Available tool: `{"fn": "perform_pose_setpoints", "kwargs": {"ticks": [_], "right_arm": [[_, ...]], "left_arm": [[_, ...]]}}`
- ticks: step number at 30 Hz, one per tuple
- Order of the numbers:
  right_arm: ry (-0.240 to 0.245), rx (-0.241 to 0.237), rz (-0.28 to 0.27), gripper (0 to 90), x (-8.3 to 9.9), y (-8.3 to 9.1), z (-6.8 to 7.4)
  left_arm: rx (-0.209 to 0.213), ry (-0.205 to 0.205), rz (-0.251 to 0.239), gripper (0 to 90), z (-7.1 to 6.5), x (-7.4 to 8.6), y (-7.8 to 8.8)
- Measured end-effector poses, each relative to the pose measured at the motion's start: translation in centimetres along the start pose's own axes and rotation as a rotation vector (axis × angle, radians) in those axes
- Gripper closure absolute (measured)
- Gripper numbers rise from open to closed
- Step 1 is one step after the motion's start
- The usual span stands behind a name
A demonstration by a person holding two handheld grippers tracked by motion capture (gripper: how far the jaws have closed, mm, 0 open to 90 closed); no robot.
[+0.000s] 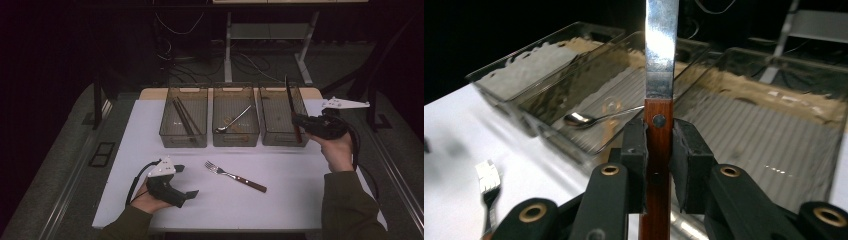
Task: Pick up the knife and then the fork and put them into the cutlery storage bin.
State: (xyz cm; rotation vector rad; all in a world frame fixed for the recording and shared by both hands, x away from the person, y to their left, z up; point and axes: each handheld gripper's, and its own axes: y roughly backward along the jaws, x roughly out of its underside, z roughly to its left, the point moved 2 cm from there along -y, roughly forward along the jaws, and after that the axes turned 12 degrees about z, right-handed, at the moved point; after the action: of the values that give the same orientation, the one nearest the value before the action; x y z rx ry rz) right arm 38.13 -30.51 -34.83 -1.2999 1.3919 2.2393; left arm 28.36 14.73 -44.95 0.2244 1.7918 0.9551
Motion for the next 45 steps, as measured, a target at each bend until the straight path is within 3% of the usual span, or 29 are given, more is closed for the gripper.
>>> {"fn": "perform_pose_setpoints", "kwargs": {"ticks": [11,18,33,45], "right_arm": [[-0.046,0.082,-0.015,77.3,-1.9,-0.9,-2.8],[-0.070,0.110,-0.020,77.3,-2.0,-2.3,-4.4],[-0.065,0.194,0.164,77.3,-0.4,-5.7,-5.9],[-0.043,0.229,0.264,77.1,0.6,-6.4,-6.2]], "left_arm": [[0.001,-0.009,0.007,0.0,-0.1,0.0,-0.1],[-0.002,-0.016,0.010,0.0,-0.1,0.0,-0.1],[-0.002,-0.031,0.024,0.0,-0.3,0.0,-0.3],[0.000,-0.028,0.027,0.0,-0.4,0.0,-0.4]]}}
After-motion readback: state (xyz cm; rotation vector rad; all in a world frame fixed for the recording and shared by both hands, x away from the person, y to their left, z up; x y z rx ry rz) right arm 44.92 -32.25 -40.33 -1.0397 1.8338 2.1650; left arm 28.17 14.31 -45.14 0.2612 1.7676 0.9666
